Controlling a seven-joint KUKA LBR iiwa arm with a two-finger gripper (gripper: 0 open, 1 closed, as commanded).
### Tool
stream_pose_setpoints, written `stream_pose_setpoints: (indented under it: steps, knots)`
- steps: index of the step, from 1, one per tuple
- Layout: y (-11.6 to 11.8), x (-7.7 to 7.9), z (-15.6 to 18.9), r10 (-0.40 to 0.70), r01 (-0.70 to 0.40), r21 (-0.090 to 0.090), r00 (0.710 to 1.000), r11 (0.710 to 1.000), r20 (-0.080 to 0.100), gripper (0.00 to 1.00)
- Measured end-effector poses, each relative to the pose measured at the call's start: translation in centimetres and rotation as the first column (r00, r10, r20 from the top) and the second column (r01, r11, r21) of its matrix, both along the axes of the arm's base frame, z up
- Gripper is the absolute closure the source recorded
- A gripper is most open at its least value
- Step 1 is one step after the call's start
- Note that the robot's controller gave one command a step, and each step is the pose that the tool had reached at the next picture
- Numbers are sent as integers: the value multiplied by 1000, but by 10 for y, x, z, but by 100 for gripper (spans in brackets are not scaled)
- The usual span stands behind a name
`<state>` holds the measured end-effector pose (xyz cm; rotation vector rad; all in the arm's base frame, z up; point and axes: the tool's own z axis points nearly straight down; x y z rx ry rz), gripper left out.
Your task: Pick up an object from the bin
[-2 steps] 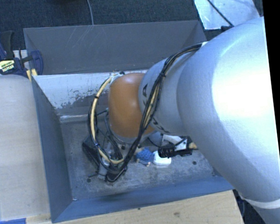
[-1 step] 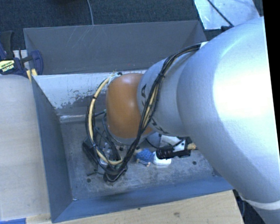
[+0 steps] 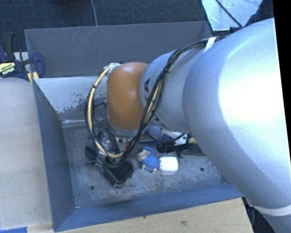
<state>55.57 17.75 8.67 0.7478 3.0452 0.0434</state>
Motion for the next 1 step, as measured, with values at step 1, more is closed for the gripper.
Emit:
stream_pose_setpoints:
  steps: [1]
  knots:
    - [-18,42,129,-7,7,-23,1000,1000,1,100]
